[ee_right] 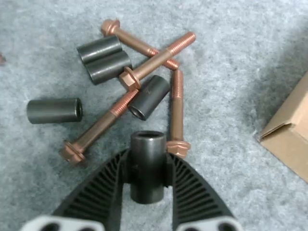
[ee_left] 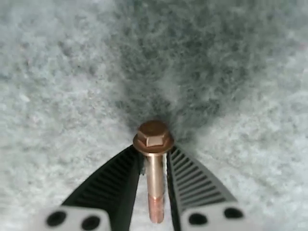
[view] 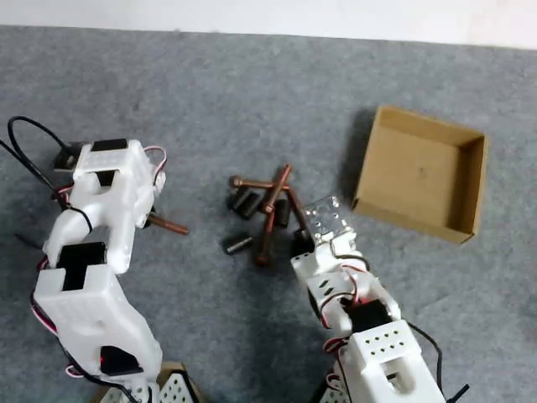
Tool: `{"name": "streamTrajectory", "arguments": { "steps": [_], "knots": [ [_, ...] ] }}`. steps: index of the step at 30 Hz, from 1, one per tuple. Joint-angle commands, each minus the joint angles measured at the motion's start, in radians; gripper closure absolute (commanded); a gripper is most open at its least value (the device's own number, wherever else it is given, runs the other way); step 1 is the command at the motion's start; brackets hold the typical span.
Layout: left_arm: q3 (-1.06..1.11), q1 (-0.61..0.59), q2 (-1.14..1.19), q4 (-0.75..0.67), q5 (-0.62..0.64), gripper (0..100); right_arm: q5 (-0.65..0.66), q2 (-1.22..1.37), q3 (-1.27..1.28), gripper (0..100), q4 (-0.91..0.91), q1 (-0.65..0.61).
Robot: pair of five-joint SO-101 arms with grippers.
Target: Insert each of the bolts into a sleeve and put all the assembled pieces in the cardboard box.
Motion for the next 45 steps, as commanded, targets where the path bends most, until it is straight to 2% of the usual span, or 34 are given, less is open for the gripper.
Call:
{"name": "streamTrajectory", "arguments": {
  "steps": [1, 5, 7, 11, 17, 22, 25, 30, 34, 38, 45],
  "knots": [
    [0.051, 0.058, -0.153, 0.014, -0.123, 100, 0.012, -0.022, -0.013, 99.5, -0.027, 0.004],
    [0.219, 0.15, -0.371, 0.008, -0.215, 100, 0.012, -0.024, -0.013, 99.5, -0.027, -0.038],
    [0.328, 0.203, -0.503, -0.043, -0.247, 100, 0.012, -0.024, -0.013, 99.5, -0.027, -0.053],
    [0.596, 0.262, -0.786, -0.239, -0.293, 100, 0.011, -0.024, -0.013, 99.5, -0.027, -0.054],
    [0.983, 0.271, -1.214, -0.582, -0.307, 100, 0.012, -0.024, -0.013, 99.2, -0.027, -0.056],
    [1.216, 0.274, -1.538, -0.74, -0.307, 100, 0.014, -0.024, -0.013, 99.2, -0.027, -0.107],
    [1.307, 0.283, -1.709, -0.761, -0.307, 100, 0.014, -0.024, -0.012, 99.3, -0.027, -0.134],
    [1.437, 0.367, -1.968, -0.758, -0.307, 100, 0.018, -0.024, -0.012, 99.3, -0.027, -0.179],
    [1.448, 0.389, -2.121, -0.697, -0.307, 100, 0.158, -0.024, -0.012, 99.4, -0.027, -0.242],
    [1.446, 0.389, -2.14, -0.657, -0.307, 100, 0.167, -0.024, -0.012, 99.4, -0.031, -0.254],
    [1.446, 0.394, -2.137, -0.66, -0.307, 100, 0.187, -0.022, -0.012, 99.4, -0.165, -0.252]
  ]
}}
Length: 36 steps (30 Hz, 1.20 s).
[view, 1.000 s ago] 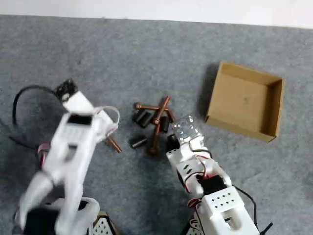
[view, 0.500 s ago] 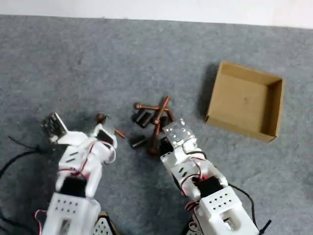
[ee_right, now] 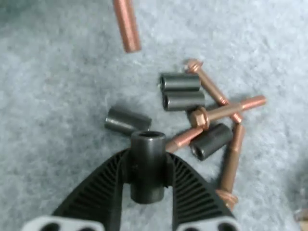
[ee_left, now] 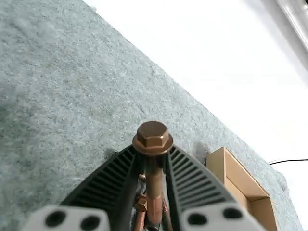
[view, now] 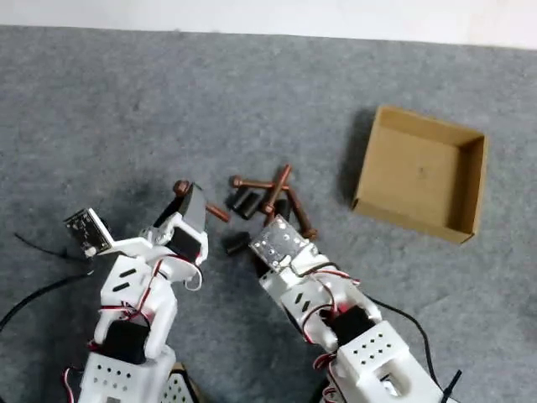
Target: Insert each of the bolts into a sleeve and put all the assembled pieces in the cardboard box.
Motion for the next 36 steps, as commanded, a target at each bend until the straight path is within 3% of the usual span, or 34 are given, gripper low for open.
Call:
{"name": "streamTrajectory", "arguments": {
  "steps": [1, 9, 17, 36],
  "knots": [
    [0.015, 0.019, -0.024, 0.0, -0.006, 100, 0.046, -0.021, -0.01, 99.4, -0.071, -0.013],
    [-0.015, 0.097, -0.024, -0.002, -0.009, 100, 0.118, -0.025, 0.065, 99.4, -0.208, -0.03],
    [0.01, 0.102, -0.022, -0.06, -0.011, 100, 0.117, -0.025, 0.117, 99.4, -0.349, -0.03],
    [0.019, 0.145, -0.016, -0.074, -0.006, 100, 0.118, -0.025, 0.124, 99.4, -0.366, -0.031]
  ]
}}
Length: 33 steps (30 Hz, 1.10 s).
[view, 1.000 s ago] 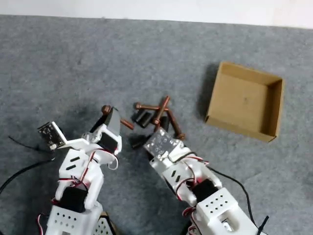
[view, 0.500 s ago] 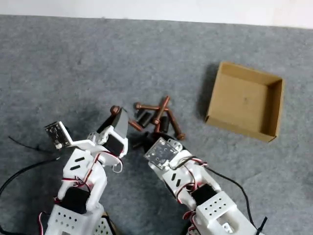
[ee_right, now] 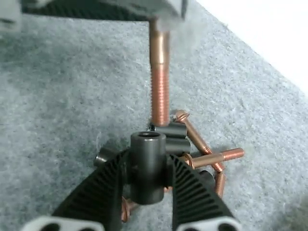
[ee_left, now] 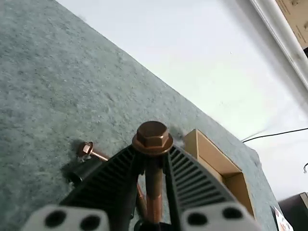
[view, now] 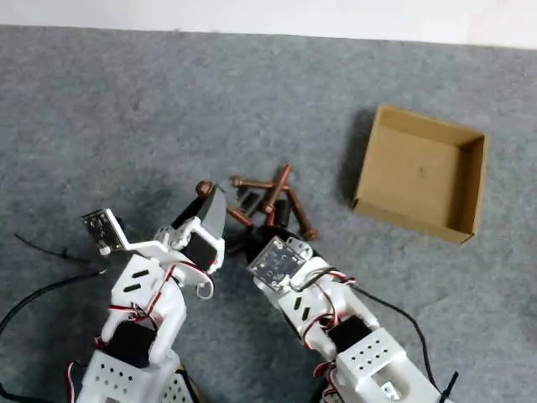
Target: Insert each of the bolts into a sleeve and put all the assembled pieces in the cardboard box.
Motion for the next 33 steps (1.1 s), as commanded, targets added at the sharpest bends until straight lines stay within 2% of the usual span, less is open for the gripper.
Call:
{"name": "streamTrajectory", "arguments": {
  "steps": [1, 24, 30, 33],
  "knots": [
    [0.019, 0.024, -0.016, -0.003, -0.002, 100, 0.009, -0.019, -0.005, 99.4, -0.031, -0.01],
    [0.019, 0.048, -0.019, 0.1, 0.0, 100, 0.009, -0.019, -0.005, 99.4, -0.031, 0.007],
    [0.016, 0.219, -0.019, 0.201, -0.012, 100, 0.009, -0.019, -0.005, 99.4, -0.031, 0.015],
    [0.019, 0.232, -0.019, 0.203, -0.049, 100, 0.009, -0.019, -0.005, 99.4, -0.031, 0.015]
  ]
}}
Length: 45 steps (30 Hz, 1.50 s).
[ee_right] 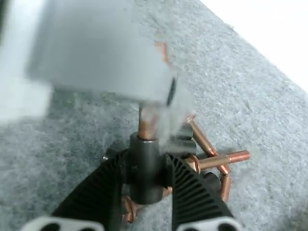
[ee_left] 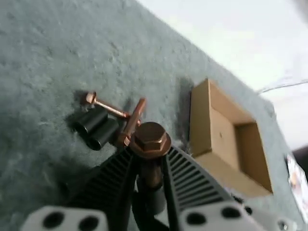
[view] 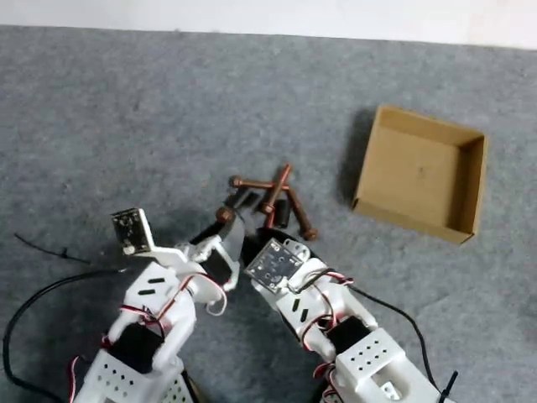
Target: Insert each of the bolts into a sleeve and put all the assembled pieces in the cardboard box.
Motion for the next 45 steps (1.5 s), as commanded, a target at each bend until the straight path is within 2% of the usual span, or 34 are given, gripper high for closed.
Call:
{"name": "streamTrajectory", "arguments": {
  "steps": [1, 5, 7, 12, 14, 17, 20, 22, 28, 30, 33, 39, 42, 45],
  "knots": [
    [0.018, 0.059, -0.016, 0.006, -0.038, 100, 0.008, -0.019, -0.005, 99.4, -0.031, 0.018],
    [0.016, 0.059, -0.016, 0.006, -0.037, 99, 0.008, -0.019, -0.005, 99.4, -0.031, 0.019],
    [0.018, 0.062, -0.016, 0.012, -0.037, 95, 0.008, -0.019, -0.005, 99.4, -0.031, 0.022],
    [0.018, 0.094, -0.015, 0.074, -0.032, 66, 0.008, -0.019, -0.007, 99.4, -0.031, 0.022],
    [0.018, 0.113, -0.015, 0.091, -0.032, 60, 0.008, -0.019, -0.005, 99.4, -0.031, 0.024],
    [0.007, 0.064, -0.018, 0.087, -0.005, 59, 0.008, -0.019, -0.005, 99.4, -0.031, 0.039],
    [-0.044, -0.137, -0.018, 0.075, 0.14, 59, 0.003, -0.019, -0.008, 99.4, -0.031, 0.087],
    [-0.051, -0.209, -0.015, 0.054, 0.161, 59, 0.002, -0.019, -0.008, 99.4, -0.031, 0.111],
    [-0.051, -0.222, -0.016, 0.052, 0.163, 59, 0.002, -0.019, -0.01, 99.4, -0.031, 0.128],
    [-0.051, -0.222, -0.016, 0.052, 0.163, 59, 0.0, -0.019, -0.012, 99.4, -0.031, 0.17],
    [-0.051, -0.249, -0.016, 0.052, 0.163, 59, -0.026, -0.019, -0.013, 99.4, -0.035, 0.271],
    [-0.056, -0.303, -0.016, 0.051, 0.163, 59, -0.252, -0.018, -0.013, 99.4, -0.217, 0.489],
    [-0.05, -0.298, -0.016, 0.051, 0.161, 59, -0.298, -0.012, -0.045, 99.4, -0.236, 0.616],
    [-0.036, -0.297, -0.016, 0.043, 0.163, 59, -0.347, 0.045, -0.189, 99.4, -0.179, 0.725]
  ]
}}
